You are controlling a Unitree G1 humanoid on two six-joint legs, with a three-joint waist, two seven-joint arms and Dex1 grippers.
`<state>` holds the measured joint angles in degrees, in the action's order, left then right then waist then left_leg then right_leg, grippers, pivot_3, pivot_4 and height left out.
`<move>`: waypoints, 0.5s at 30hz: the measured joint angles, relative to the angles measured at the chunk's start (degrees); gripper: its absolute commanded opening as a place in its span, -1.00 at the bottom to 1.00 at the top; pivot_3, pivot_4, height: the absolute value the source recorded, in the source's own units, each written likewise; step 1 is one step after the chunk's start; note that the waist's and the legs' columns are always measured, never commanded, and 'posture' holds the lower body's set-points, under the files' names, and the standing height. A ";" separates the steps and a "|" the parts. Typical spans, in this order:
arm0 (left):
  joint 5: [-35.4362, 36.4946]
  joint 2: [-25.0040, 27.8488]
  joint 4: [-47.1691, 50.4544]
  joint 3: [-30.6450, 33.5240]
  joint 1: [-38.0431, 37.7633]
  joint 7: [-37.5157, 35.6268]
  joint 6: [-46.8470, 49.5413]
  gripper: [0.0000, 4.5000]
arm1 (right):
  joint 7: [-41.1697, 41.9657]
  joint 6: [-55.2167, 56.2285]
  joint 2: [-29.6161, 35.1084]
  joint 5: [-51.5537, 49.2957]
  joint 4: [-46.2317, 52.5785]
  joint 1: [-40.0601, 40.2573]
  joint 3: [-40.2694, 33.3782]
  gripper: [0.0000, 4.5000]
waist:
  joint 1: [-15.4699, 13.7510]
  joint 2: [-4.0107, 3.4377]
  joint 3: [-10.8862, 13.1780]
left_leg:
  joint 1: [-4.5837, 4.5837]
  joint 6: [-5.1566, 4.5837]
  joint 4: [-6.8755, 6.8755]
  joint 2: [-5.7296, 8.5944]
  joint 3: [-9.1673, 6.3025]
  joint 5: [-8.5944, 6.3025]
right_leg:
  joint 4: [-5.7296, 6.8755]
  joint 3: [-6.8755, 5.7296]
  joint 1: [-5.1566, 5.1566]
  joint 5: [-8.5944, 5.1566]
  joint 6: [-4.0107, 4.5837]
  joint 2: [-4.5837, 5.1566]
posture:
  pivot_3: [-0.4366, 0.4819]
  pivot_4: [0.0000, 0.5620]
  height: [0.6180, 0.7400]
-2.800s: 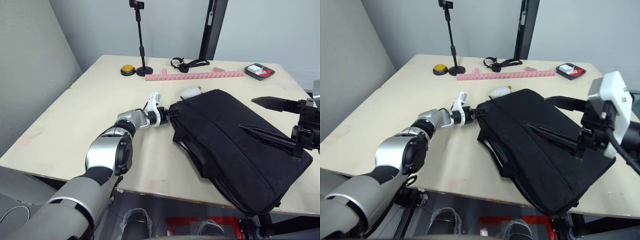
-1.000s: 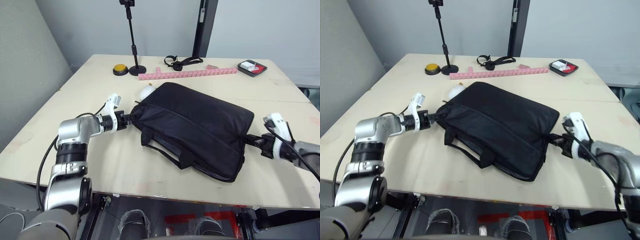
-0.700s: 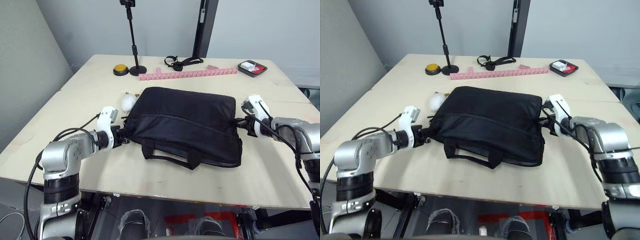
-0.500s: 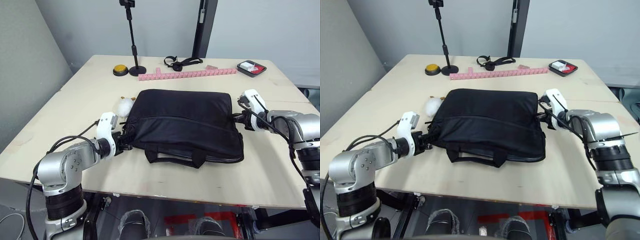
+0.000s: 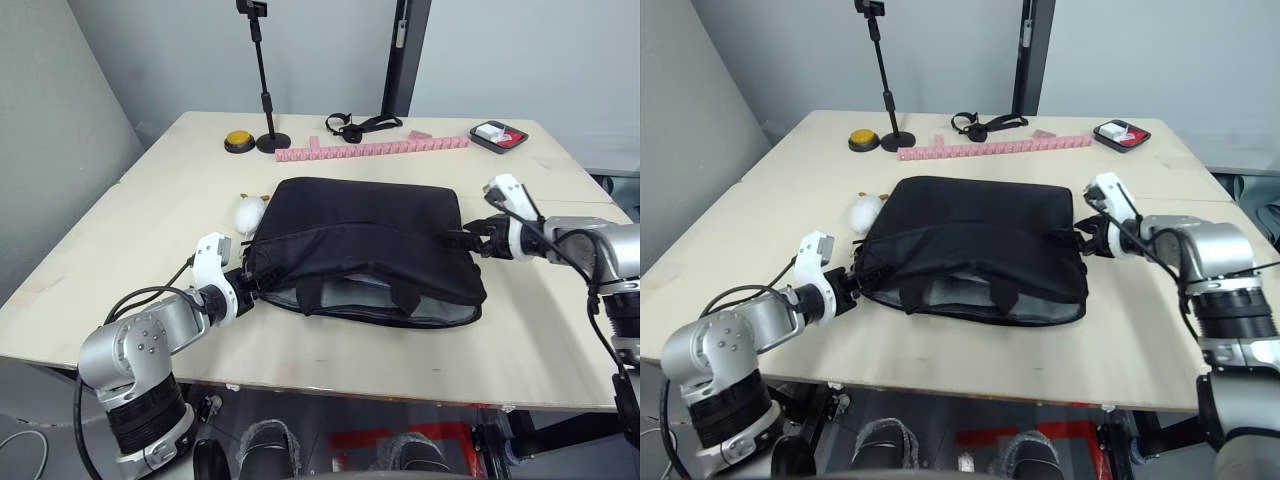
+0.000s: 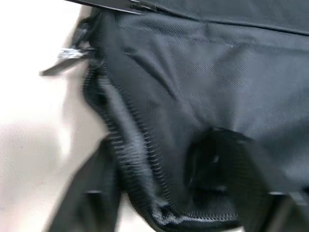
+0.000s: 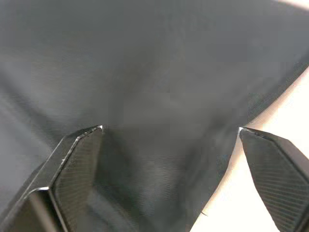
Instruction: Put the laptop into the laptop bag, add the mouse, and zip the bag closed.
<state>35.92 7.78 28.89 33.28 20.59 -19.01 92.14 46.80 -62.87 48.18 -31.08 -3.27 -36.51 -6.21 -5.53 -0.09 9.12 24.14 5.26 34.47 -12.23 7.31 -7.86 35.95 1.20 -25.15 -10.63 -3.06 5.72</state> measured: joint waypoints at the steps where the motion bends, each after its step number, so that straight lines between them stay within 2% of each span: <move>1: 2.64 1.77 -0.39 0.07 -0.65 -0.60 0.00 0.48 | 0.46 -0.36 0.83 -0.59 0.67 0.22 -0.59 1.00 | -0.07 0.00 0.00 | -0.01 0.00 -0.05 -0.01 0.01 0.00 | -0.02 0.00 -0.01 0.00 0.00 -0.01 | -0.05 -0.47 0.88; 4: 16.43 15.56 -7.25 0.10 -4.06 -6.33 0.03 0.48 | 3.03 -3.80 5.85 -3.72 2.25 3.71 -4.76 1.00 | -0.55 0.00 0.00 | -0.01 0.05 -0.23 -0.05 0.01 -0.01 | -0.11 -0.01 -0.08 -0.03 -0.02 -0.09 | -0.05 -0.47 0.88; 8: 18.77 29.60 -19.22 -0.26 -2.58 -12.90 -0.07 0.48 | 8.27 -8.69 10.44 -10.28 6.33 10.00 -11.62 1.00 | -0.73 -0.02 -0.01 | -0.14 0.17 -0.24 -0.04 0.12 -0.09 | -0.18 0.11 0.04 -0.03 -0.02 -0.09 | -0.05 -0.47 0.88; 15: 20.73 34.15 -31.91 -5.87 5.36 -23.56 -0.84 0.48 | 12.20 -11.11 11.89 -17.30 10.29 19.40 -19.92 1.00 | -0.69 0.00 -0.03 | -0.42 0.49 -0.16 -0.02 0.19 -0.30 | -0.10 0.20 0.23 -0.01 0.01 -0.05 | -0.05 -0.47 0.88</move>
<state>56.64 41.93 -3.03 27.41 25.95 -42.58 91.30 59.00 -73.98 60.07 -48.38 7.01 -17.12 -26.13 -6.23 -0.09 9.09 23.72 5.76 34.31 -12.26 7.50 -8.16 35.85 1.41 -24.91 -10.63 -3.05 5.67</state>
